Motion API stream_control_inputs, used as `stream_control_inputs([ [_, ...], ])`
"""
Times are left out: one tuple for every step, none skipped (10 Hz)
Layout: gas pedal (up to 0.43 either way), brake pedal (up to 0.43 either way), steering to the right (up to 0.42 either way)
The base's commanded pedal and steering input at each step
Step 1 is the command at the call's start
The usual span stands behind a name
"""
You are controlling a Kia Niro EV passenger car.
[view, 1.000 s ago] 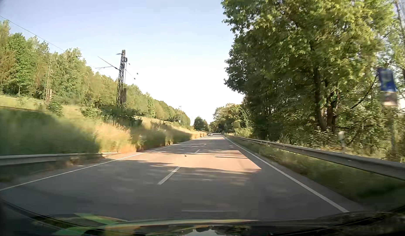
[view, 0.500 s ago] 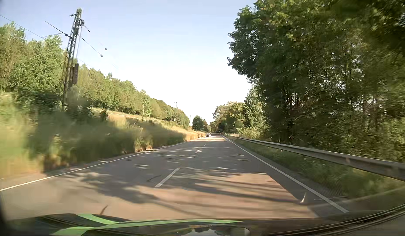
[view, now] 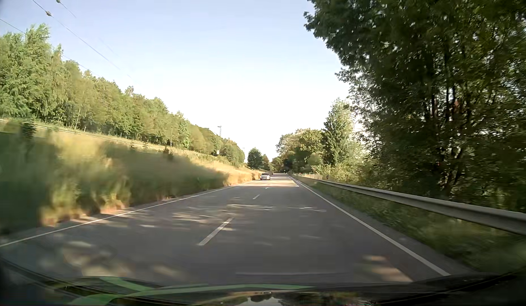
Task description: Follow the waypoints while adhering to traffic rules and regulations
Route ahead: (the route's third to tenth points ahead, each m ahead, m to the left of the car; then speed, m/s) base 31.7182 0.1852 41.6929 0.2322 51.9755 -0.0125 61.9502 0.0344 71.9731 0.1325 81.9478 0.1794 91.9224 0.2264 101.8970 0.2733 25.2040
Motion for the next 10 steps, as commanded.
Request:
stream_control_inputs([
  [0.268,0.0,0.0],
  [0.26,0.0,0.0],
  [0.248,0.0,0.0],
  [0.248,0.0,0.0],
  [0.26,0.0,0.0],
  [0.28,0.0,0.0],
  [0.287,0.0,0.0],
  [0.287,0.0,0.0],
  [0.287,0.0,0.0],
  [0.299,0.0,0.0],
])
